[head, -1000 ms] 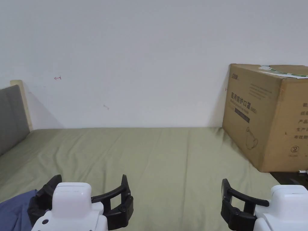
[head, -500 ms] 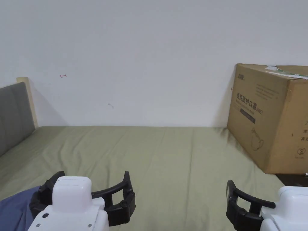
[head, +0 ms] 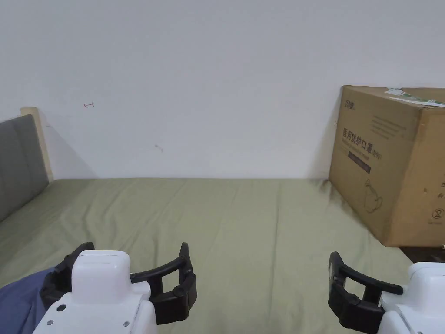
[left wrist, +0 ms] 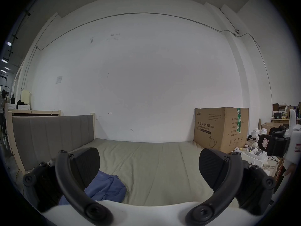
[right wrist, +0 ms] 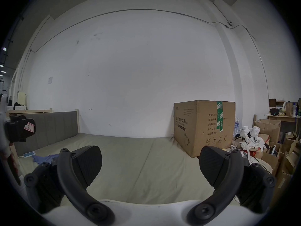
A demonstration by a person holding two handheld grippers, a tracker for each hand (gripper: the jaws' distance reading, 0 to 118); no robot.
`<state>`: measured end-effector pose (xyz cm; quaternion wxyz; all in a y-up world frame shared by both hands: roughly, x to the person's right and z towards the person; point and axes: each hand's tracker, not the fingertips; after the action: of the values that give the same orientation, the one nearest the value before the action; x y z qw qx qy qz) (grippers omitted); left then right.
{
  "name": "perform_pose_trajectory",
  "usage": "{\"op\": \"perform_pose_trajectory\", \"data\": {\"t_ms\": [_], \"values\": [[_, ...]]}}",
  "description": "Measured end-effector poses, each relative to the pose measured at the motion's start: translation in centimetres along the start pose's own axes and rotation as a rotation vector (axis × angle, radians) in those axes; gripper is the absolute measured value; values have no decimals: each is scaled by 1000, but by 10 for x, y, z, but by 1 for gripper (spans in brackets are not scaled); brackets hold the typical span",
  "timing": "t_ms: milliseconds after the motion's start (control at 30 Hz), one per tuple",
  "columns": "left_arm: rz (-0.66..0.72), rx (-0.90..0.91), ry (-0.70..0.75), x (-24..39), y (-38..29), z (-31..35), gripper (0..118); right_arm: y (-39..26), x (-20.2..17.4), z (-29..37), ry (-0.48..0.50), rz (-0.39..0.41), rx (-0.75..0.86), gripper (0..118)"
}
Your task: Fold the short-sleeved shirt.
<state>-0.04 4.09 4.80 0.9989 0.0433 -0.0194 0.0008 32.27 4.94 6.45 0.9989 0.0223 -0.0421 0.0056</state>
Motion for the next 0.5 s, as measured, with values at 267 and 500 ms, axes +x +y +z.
{"op": "perform_pose_trajectory", "data": {"t_ms": [267, 500], "values": [[20, -32, -115, -3, 2, 3, 66, -2, 1, 0, 24, 12, -4, 16], [-38, -49, -106, 1, -12, 0, 2, -7, 4, -3, 23, 7, -24, 12]]}}
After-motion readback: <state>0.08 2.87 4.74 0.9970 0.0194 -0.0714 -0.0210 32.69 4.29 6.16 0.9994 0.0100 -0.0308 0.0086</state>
